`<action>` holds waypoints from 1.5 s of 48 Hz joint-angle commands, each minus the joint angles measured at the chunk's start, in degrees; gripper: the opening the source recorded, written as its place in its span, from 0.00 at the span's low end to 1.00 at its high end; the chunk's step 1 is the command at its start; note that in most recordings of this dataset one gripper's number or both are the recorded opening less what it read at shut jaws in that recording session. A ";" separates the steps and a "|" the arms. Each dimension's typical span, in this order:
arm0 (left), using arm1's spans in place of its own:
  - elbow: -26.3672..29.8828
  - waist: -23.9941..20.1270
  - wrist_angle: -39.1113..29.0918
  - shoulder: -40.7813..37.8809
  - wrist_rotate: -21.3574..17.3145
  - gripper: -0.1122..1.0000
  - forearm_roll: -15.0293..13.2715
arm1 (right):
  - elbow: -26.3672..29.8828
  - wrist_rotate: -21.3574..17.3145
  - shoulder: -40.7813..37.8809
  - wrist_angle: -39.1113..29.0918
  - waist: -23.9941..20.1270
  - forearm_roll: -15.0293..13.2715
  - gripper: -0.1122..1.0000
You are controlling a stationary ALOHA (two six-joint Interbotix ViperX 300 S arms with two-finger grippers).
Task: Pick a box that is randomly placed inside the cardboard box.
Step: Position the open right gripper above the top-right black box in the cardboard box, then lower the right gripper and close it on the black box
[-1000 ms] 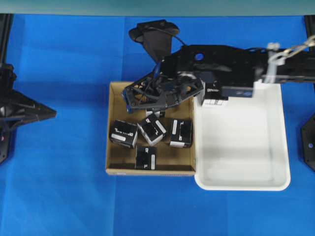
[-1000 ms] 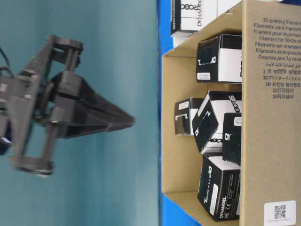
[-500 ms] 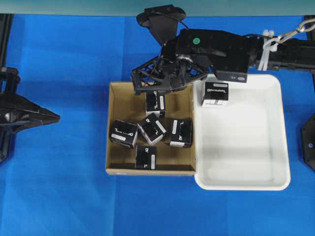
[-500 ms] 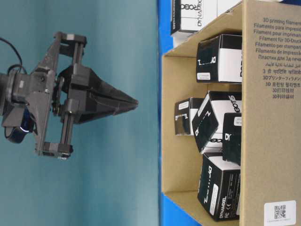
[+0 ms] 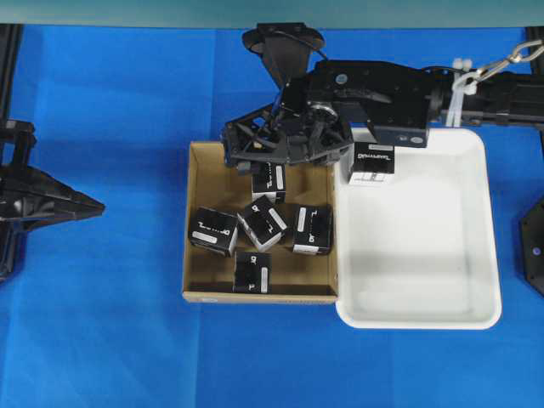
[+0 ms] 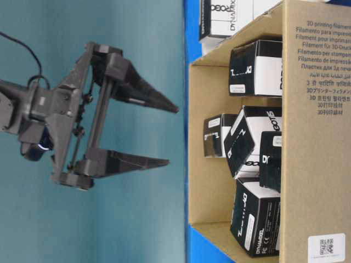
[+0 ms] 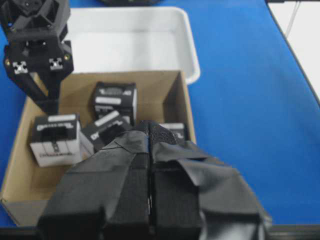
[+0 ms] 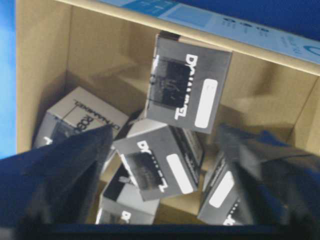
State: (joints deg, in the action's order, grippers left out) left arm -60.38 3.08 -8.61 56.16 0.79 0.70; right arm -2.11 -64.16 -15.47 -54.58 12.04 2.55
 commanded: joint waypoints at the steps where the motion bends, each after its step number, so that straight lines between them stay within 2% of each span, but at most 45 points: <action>1: 0.70 0.09 0.18 -0.97 -0.09 0.04 0.26 | 0.53 0.09 -1.05 0.44 -0.09 0.88 1.00; 22: 0.53 0.44 0.09 -1.49 0.00 0.04 0.26 | 2.37 -3.43 -6.42 0.62 -0.44 0.79 0.99; 37: 0.00 0.44 0.09 -1.23 0.00 0.04 0.26 | 2.46 -3.69 -8.26 0.26 -0.09 -1.05 0.99; 56: -0.26 0.44 0.09 -1.14 0.00 0.04 0.26 | 2.02 -3.96 -9.58 0.70 0.00 -1.49 0.99; 72: -0.26 0.44 0.09 -1.14 0.00 0.04 0.18 | 1.76 -9.67 -10.55 1.58 0.00 -1.93 0.98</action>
State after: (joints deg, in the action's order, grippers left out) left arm -61.35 3.34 -8.70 55.28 0.79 0.79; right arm -0.35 -72.69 -25.66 -53.44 12.30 0.79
